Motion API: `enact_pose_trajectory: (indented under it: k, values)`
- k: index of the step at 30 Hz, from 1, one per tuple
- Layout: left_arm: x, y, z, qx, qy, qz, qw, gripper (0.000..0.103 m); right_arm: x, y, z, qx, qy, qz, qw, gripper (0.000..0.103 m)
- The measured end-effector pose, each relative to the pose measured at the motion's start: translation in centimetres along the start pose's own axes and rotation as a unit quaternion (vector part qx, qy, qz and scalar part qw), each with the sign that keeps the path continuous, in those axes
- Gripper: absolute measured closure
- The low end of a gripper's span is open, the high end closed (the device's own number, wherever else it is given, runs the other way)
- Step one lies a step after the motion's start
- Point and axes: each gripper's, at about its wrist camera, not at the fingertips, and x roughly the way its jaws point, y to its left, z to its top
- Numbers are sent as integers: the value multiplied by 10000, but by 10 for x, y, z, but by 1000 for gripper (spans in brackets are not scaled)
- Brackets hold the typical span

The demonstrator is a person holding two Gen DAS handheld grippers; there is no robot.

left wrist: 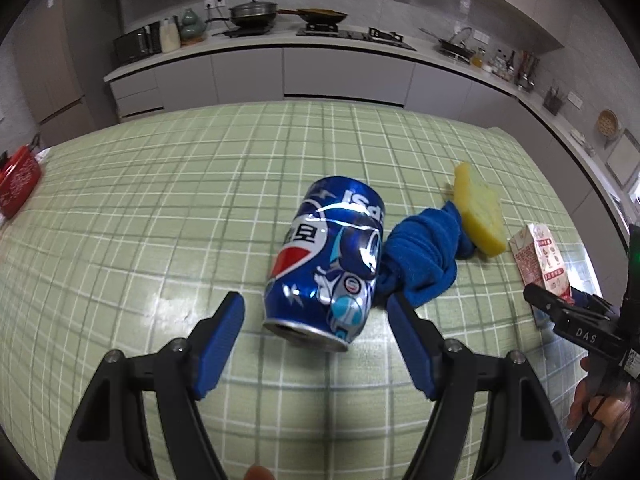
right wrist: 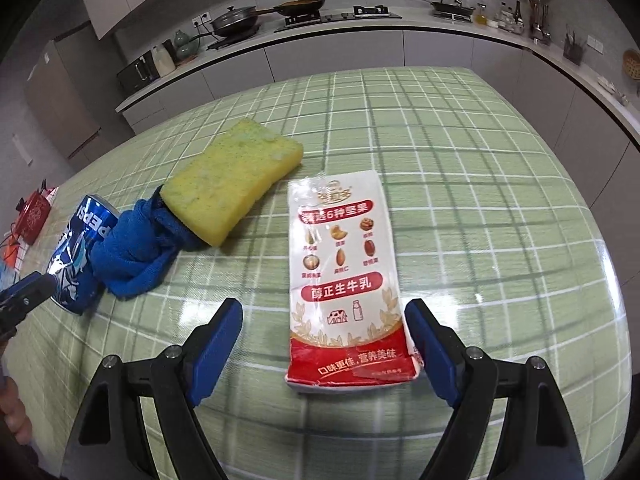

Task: Collect trash
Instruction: 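Grasp the Pepsi can with left tool while right tool grasps the milk carton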

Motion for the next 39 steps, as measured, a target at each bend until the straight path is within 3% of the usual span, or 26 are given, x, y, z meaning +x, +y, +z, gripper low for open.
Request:
enact_pose_trajectory:
  k: [13,14,17,26,33,36,39]
  values:
    - [47,3,4,66,443,-383,9983,28,8,27,4,157,-83,-333,9993,21]
    - [49,3,2,38,481,-409,9980,29,8,28,3,147,-94,-383,9991,24]
    - [45,2,-4,-35,375,-461,9982,33,9,31,5,70,-122,-530,9985,46]
    - [8,11,-28,-325,-142,-441,9984,36,-9,21,1,160,-378,-189,9990,47]
    - [0,13,-52,-344,50,-461,9983,37,-14,16,-14,58,-190,-29,9998,47]
    - [6,5,-49,-374,211,-414,9982,36,-7,13,-13,132,-73,-112,9998,29]
    - [9,3,-47,-407,278,-334,9982,34,-1,12,-9,189,-99,-193,9996,28]
